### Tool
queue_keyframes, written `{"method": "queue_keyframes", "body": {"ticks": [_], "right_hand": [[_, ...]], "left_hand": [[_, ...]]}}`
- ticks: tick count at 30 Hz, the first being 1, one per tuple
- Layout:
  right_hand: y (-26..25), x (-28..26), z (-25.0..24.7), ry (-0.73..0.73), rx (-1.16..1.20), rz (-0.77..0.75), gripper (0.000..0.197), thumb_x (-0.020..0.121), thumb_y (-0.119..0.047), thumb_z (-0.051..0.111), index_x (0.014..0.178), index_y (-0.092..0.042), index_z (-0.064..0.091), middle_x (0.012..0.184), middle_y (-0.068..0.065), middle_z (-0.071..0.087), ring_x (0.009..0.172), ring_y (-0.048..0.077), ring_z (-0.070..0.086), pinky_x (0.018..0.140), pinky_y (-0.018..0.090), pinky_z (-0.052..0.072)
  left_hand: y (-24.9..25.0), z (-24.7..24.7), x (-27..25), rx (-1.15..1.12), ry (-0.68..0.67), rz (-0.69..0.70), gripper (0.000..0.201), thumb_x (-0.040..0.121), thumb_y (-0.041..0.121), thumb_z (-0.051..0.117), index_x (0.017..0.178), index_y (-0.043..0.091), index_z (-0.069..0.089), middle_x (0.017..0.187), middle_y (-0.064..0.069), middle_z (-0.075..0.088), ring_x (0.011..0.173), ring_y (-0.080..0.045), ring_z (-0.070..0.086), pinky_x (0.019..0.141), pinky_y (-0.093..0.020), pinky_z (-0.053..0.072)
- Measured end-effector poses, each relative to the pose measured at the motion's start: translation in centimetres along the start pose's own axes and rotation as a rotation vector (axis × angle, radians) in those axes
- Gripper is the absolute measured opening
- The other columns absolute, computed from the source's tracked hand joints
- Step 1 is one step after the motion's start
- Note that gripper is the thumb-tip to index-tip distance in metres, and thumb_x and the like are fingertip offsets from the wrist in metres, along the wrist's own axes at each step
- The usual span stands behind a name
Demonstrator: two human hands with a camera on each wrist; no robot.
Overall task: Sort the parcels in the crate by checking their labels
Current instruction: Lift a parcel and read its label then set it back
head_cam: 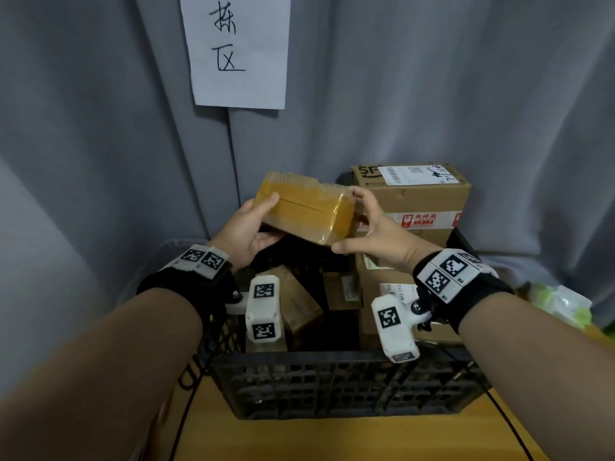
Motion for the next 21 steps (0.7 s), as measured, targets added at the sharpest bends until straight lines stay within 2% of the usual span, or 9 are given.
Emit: {"method": "queue_keyframes", "body": {"ticks": [3, 5, 7, 10, 12, 14, 16, 19, 21], "right_hand": [[-0.3, -0.1, -2.3, 0.208, 0.325, 0.008, 0.03, 0.079, -0.021, 0.066, 0.108, -0.028, 0.062, 0.114, -0.003, 0.061, 0.104, 0.016, 0.057, 0.082, 0.031, 0.051], [-0.3, -0.1, -3.7, 0.335, 0.409, 0.007, 0.025, 0.086, -0.02, 0.066, 0.11, -0.023, 0.063, 0.106, -0.004, 0.065, 0.096, 0.013, 0.061, 0.074, 0.025, 0.05], [-0.4, 0.2, -3.0, 0.297, 0.387, 0.029, 0.029, 0.089, -0.016, 0.064, 0.118, -0.019, 0.06, 0.104, -0.003, 0.07, 0.091, 0.012, 0.068, 0.072, 0.024, 0.055], [-0.6, 0.1, -1.5, 0.214, 0.35, 0.056, 0.03, 0.089, -0.018, 0.064, 0.118, -0.018, 0.06, 0.105, 0.001, 0.073, 0.093, 0.016, 0.072, 0.076, 0.034, 0.058], [-0.6, -0.1, -1.7, 0.241, 0.447, 0.05, 0.04, 0.087, -0.016, 0.066, 0.125, -0.019, 0.054, 0.109, 0.004, 0.072, 0.096, 0.02, 0.071, 0.079, 0.041, 0.058], [-0.7, -0.1, -2.1, 0.272, 0.49, 0.038, 0.056, 0.083, -0.011, 0.07, 0.13, -0.023, 0.042, 0.113, 0.005, 0.07, 0.098, 0.022, 0.07, 0.082, 0.042, 0.058], [-0.6, -0.2, -2.1, 0.28, 0.478, 0.053, 0.065, 0.079, -0.007, 0.072, 0.128, -0.024, 0.033, 0.109, 0.004, 0.069, 0.097, 0.02, 0.069, 0.088, 0.042, 0.056], [0.0, -0.4, -1.9, 0.284, 0.459, 0.088, 0.06, 0.076, -0.008, 0.075, 0.114, -0.027, 0.034, 0.103, 0.004, 0.068, 0.097, 0.02, 0.068, 0.096, 0.047, 0.052], [0.3, -0.5, -1.8, 0.289, 0.421, 0.114, 0.069, 0.075, -0.013, 0.078, 0.122, -0.027, 0.029, 0.106, 0.004, 0.068, 0.1, 0.021, 0.067, 0.096, 0.049, 0.051]], "left_hand": [[1.3, 0.1, -0.2, -0.136, -0.034, 0.129, 0.019, 0.096, 0.011, 0.05, 0.114, 0.016, 0.049, 0.11, -0.006, 0.062, 0.099, -0.022, 0.062, 0.087, -0.038, 0.054], [2.3, 0.2, -0.4, -0.212, -0.025, 0.214, 0.022, 0.093, -0.004, 0.041, 0.104, 0.015, 0.045, 0.098, -0.008, 0.062, 0.088, -0.023, 0.061, 0.085, -0.037, 0.052], [2.8, 1.4, -0.6, -0.203, -0.053, 0.246, 0.023, 0.092, -0.007, 0.036, 0.097, 0.014, 0.045, 0.093, -0.009, 0.059, 0.085, -0.023, 0.058, 0.083, -0.039, 0.05], [3.0, 3.5, -1.1, -0.101, -0.107, 0.246, 0.02, 0.094, -0.001, 0.036, 0.099, 0.013, 0.05, 0.094, -0.01, 0.059, 0.097, -0.026, 0.055, 0.096, -0.047, 0.046], [3.2, 4.2, -1.6, -0.04, -0.108, 0.246, 0.025, 0.095, 0.001, 0.035, 0.105, 0.018, 0.051, 0.096, -0.008, 0.062, 0.093, -0.022, 0.059, 0.087, -0.042, 0.05], [2.8, 4.7, -1.9, 0.059, -0.102, 0.206, 0.031, 0.098, 0.007, 0.035, 0.115, 0.028, 0.052, 0.095, -0.001, 0.065, 0.089, -0.016, 0.061, 0.076, -0.035, 0.052], [1.8, 5.2, -2.1, 0.174, -0.122, 0.135, 0.032, 0.102, 0.025, 0.035, 0.129, 0.037, 0.048, 0.103, 0.005, 0.067, 0.097, -0.015, 0.062, 0.08, -0.035, 0.051], [0.9, 5.9, -2.6, 0.281, -0.177, 0.057, 0.042, 0.099, 0.051, 0.028, 0.136, 0.04, 0.044, 0.123, 0.006, 0.064, 0.111, -0.014, 0.06, 0.088, -0.039, 0.049], [0.6, 6.7, -2.9, 0.301, -0.265, 0.04, 0.057, 0.092, 0.065, 0.022, 0.135, 0.036, 0.047, 0.121, 0.006, 0.066, 0.109, -0.012, 0.063, 0.087, -0.036, 0.052]]}}
Point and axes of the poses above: each hand's wrist, its own x-axis towards the middle knuckle, its own z-axis out of the palm, y = z × x, the point moved 10 cm from there along x, towards the middle knuckle
